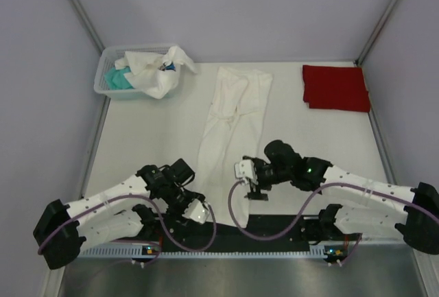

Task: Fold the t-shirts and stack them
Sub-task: Rotate the tshirt 85 degrees, then grab the bottom of the folded rectangular tshirt with both arms

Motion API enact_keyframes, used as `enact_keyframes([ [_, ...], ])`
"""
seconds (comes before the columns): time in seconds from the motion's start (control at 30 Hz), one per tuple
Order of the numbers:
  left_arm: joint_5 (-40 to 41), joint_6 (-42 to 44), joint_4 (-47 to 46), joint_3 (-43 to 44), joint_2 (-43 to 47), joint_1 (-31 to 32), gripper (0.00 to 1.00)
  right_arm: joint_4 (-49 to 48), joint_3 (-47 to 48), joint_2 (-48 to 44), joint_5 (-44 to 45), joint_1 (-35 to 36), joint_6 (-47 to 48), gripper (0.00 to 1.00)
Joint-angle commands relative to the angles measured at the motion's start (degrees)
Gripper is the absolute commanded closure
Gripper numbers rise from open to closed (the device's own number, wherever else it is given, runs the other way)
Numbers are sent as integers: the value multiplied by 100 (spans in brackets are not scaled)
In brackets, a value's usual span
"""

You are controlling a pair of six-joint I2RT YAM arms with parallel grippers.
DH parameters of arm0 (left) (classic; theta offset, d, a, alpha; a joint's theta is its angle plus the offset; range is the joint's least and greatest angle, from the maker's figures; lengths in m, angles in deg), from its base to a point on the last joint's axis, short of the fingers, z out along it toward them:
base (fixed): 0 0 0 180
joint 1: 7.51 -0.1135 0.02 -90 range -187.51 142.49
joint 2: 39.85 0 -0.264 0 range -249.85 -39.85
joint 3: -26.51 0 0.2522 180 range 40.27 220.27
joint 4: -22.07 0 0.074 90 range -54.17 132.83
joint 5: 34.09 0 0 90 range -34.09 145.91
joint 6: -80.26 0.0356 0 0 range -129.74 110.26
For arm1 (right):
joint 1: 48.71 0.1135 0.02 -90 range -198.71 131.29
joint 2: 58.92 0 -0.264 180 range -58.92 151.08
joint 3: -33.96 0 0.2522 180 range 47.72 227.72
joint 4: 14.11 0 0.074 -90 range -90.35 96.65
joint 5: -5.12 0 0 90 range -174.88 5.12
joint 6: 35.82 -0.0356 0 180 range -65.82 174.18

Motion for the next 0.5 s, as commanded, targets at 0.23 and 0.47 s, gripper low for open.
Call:
enact_keyframes([
  [0.23, 934, -28, -346, 37, -684, 690, 40, 693, -442, 627, 813, 1994, 1635, 36],
  [0.47, 1101, -264, -565, 2, -773, 778, 54, -28, -486, 1357, 559, 2320, 1574, 37],
])
